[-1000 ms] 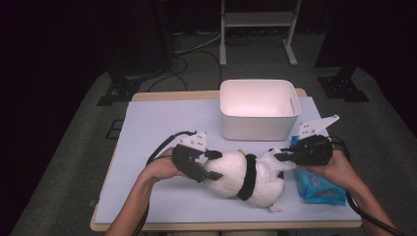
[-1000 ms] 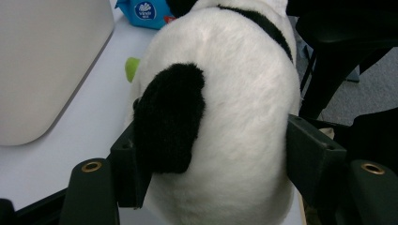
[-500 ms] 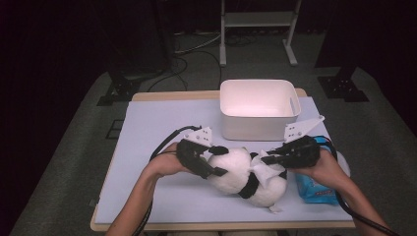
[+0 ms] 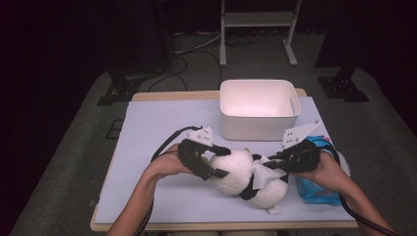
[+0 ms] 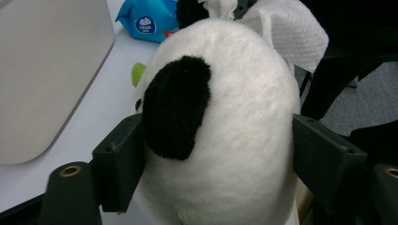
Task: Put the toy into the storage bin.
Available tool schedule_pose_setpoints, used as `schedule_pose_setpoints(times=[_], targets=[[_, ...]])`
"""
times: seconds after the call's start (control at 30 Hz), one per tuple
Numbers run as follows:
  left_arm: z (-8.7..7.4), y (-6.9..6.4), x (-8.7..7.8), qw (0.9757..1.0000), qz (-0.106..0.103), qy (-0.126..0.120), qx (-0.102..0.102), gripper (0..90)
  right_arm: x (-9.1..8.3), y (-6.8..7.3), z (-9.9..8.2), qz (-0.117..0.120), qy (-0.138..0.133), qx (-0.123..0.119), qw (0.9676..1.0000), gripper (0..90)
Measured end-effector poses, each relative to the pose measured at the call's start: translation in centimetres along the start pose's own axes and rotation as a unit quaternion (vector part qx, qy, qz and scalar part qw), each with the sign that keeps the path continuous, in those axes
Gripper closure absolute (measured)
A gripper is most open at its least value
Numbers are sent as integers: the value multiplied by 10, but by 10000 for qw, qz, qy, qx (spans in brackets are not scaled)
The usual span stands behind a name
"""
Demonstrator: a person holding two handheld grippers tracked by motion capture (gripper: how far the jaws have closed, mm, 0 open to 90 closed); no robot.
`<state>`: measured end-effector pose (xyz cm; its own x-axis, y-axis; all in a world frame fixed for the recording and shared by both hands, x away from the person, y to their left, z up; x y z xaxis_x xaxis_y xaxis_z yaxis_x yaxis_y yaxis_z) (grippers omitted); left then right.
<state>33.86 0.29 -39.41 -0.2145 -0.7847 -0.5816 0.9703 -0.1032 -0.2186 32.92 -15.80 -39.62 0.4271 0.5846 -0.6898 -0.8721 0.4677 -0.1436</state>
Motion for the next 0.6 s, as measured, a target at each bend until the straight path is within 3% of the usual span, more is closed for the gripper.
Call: schedule_pose_setpoints(times=[0.43, 0.6], targets=[[0, 1, 1, 9999, -19, -33, -141, 148, -5, 0, -8, 23, 26, 4, 10000, 819], [-7, 2, 5, 9996, -73, 122, -226, 106, -7, -2, -13, 21, 29, 39, 10000, 819]])
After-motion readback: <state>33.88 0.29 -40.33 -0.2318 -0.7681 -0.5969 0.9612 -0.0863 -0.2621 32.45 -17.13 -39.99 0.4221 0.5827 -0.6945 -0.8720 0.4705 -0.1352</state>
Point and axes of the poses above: each handheld gripper's, and its own axes: x roughly forward along the jaws, z roughly out of its top, y roughly to its left, the point moved 10 cm from there along x, roughly forward along the jaws, and after that the axes turned 14 degrees about -z, right-handed, at the moved point
